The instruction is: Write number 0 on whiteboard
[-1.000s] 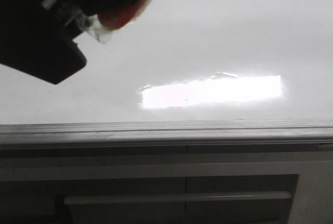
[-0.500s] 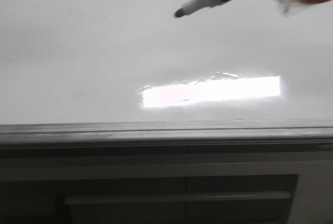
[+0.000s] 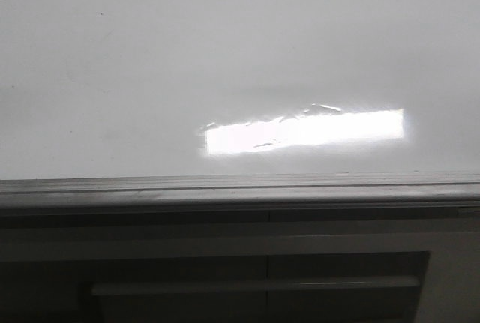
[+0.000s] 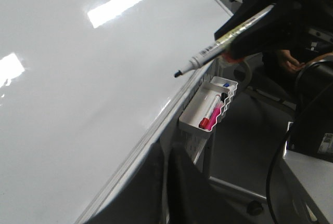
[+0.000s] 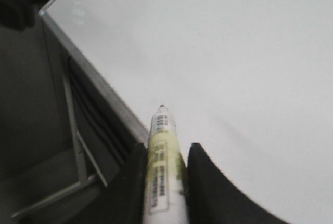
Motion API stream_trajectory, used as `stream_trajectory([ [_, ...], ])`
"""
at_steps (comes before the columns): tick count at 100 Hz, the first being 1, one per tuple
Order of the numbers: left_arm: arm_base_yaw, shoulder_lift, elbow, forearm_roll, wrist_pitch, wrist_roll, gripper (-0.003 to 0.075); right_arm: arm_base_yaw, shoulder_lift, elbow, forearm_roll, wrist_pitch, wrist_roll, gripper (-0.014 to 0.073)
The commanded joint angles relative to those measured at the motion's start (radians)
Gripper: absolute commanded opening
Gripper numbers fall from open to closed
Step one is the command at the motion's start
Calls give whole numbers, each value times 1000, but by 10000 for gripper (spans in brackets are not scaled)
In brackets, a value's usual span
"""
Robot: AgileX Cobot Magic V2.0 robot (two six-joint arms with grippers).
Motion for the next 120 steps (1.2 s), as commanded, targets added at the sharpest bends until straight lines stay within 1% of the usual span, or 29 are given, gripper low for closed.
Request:
stream_trajectory([
  [1,-8,-1,-28,6,-95,-10,-20,-10,50,-29,10,-196,-1,-57],
  [12,-8,-1,-28,6,-99,-10,-20,-37,159,-29,10,-266,-1,-57],
  [29,-8,-1,-32,0,-110,-10,-20,-97,300,-66,10,-272,-1,-57],
  [46,-8,-1,-32,-2,-110,-10,-20,-111,390,-144,10,-288,-1,-57],
  [71,-8,-1,-32,-2,-110,-10,-20,-113,502,-238,10,-272,-1,-57],
  [97,-8,-1,-32,-2,-110,-10,-20,-113,600,-253,10,-265,-1,-57],
  [120,-8,-1,-32,-2,-110,-10,-20,-113,631,-253,10,-172,-1,-57],
])
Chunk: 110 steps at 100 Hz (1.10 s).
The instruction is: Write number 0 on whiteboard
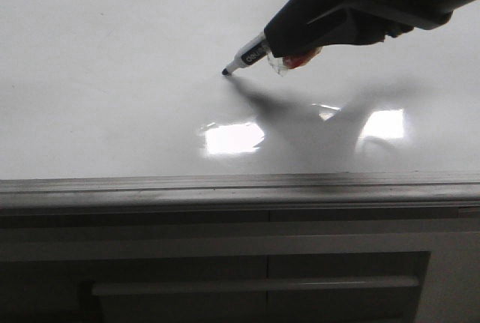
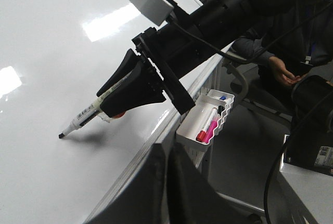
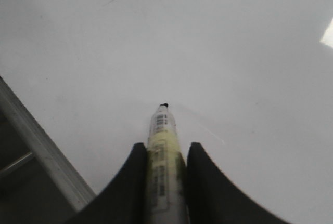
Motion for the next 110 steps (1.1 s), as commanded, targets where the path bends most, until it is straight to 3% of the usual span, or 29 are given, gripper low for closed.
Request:
stream_trajectory([
  [1,-8,1,-32,-2,-78,-10,-20,-8,-11,-31,0,-11,-2,-57],
  [34,-8,1,-32,-2,-78,-10,-20,-17,-11,-31,0,194,-2,-57],
  [57,-8,1,-32,-2,-78,-10,-20,-94,-27,-31,-2,304,23,-55],
  [87,-8,1,-32,-2,-80,-10,-20,-219,-132,-31,-31,335,29,-46],
  [110,-8,1,-32,-2,-80,-10,-20,-314,-150,-52,-31,271,29,-47],
])
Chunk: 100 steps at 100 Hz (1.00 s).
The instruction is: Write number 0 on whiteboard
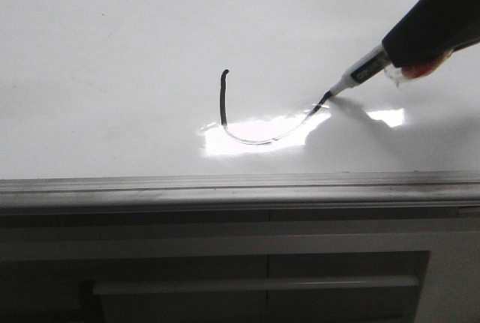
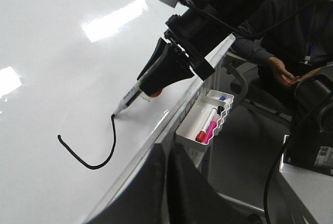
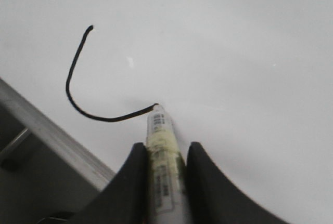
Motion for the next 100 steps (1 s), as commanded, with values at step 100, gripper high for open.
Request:
stream_trajectory([
  [100,-8,1,-32,-2,-78,-10,-20,175,228,-193,-22,-113,3,-47],
])
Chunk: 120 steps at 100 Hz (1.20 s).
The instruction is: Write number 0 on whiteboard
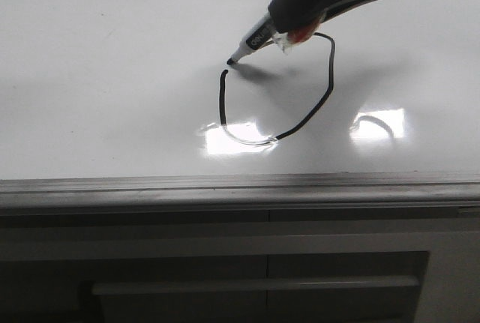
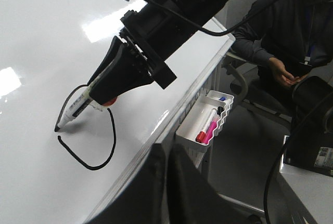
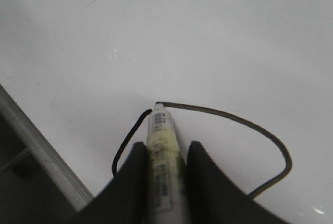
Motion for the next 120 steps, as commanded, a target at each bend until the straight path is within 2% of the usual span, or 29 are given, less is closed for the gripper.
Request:
stream_trajectory([
  [1,-8,1,-32,-2,-77,-10,-20,-2,12,-21,-10,-10,0,-47],
  [40,-8,1,-32,-2,-77,-10,-20,1,2,-32,-8,39,0,-47],
  [41,-137,1,-32,-2,-77,-10,-20,1,-3,-35,-8,42,0,-47],
  [77,-137,1,-32,-15,-75,-10,-20,39,-182,-339,-44,158,-4,-47],
  [99,-137,1,-32,-7,-104,-10,-20,39,-235,-366,-46,201,-4,-47],
  [110,-137,1,-47,22,-153,-10,-20,39,-235,-366,-46,290,-6,-47],
  [120,-137,1,-93,57,-119,-10,-17,41,-235,-364,-46,367,-15,-47],
])
